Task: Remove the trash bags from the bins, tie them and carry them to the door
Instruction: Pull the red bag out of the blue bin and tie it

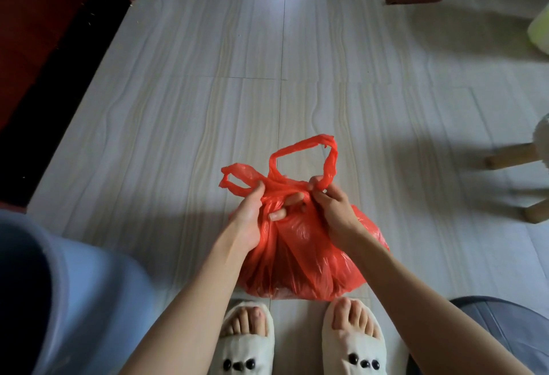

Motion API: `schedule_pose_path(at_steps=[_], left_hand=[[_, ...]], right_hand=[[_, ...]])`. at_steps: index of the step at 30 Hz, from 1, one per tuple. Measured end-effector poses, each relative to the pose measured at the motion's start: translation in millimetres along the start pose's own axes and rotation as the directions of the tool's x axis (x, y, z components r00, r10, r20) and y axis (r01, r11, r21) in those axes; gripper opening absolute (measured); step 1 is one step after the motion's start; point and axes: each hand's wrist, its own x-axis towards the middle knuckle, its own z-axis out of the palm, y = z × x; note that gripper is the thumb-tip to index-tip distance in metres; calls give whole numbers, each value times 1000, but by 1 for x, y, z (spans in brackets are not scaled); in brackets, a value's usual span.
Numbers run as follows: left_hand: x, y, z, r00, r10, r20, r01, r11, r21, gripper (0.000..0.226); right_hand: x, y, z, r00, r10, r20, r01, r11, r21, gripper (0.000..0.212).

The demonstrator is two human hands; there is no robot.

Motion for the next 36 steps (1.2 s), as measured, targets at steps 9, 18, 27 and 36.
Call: schedule_pose_path(at_steps=[9,18,27,36], left_hand=[[-7,0,-9,996,-21,84,31,993,-112,51],[-4,5,-6,992,-75,97,76,997,-8,62],[-10,14,2,992,-56,113,74,984,-161,52],[-11,20,4,976,-208,71,212,976,-53,46]], right_hand=[[-8,-18,-26,946,264,187,-292,946,140,27],[-3,-34,-33,986,100,-132,3,789,615,24],[-27,-32,-47,842,263,471,-212,964,-159,19],[-22,-57,-48,779,511,364,-81,657,-750,39]])
